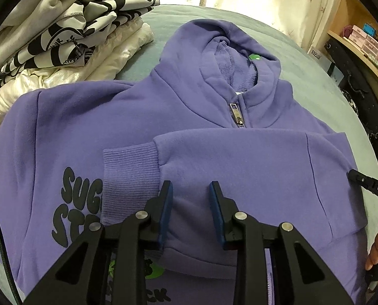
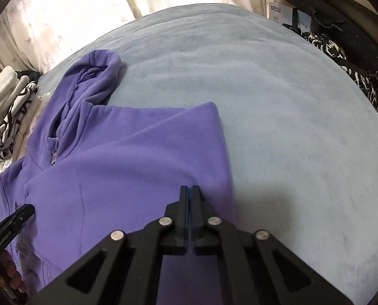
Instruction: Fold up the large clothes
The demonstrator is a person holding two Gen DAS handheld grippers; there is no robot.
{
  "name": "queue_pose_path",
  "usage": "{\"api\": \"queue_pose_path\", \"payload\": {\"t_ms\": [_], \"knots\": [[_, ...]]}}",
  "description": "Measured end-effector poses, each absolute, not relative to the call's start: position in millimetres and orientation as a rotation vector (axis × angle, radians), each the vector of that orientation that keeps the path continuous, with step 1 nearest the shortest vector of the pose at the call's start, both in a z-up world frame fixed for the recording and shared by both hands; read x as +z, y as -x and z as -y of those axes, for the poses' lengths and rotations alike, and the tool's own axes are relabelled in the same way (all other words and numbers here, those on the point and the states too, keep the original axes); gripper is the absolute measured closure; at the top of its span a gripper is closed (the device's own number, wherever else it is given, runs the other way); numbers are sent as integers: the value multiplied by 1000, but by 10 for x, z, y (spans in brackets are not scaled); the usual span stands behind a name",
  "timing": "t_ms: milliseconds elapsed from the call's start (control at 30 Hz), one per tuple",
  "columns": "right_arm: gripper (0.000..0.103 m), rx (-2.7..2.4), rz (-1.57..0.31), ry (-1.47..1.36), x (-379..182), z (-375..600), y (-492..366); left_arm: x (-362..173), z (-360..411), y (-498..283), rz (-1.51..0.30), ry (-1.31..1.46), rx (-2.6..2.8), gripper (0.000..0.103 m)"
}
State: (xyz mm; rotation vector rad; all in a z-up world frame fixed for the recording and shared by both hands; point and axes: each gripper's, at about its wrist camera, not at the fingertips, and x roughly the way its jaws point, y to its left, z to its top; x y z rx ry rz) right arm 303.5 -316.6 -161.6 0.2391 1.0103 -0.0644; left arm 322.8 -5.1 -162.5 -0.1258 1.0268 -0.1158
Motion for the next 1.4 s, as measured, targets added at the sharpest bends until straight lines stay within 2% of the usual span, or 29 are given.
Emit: {"api": "queue_pose_path", "payload": {"t_ms": [167,267,333,467,700,833,1400], "knots": [[95,-42,-1021,-256,-1489,3054,-2899,-1544,61,-3166,-1031,130,-105,73],[91,-24,-1007,-260,-1406,2965,-2776,-1471,61,-3089,-1027,138,-114,66],[90,-8,-997,-258,-1343,2891,-2673,-1401,62,-3001,-1011,137,-117,56],[89,30,-991,-262,-1257,2730,-2483,-1248,52,-2812,-981,132,-132,50],[86,54,-986,-247,-1160,2474,-2114,-1011,39,-2475,-952,91,-122,30],[67,56,-984,-258,-1123,2349,-1904,-921,-22,-2270,-956,92,-123,25],[66,143,-978,-289,-963,1650,-1270,-655,-489,-1344,-957,77,-117,24]]}}
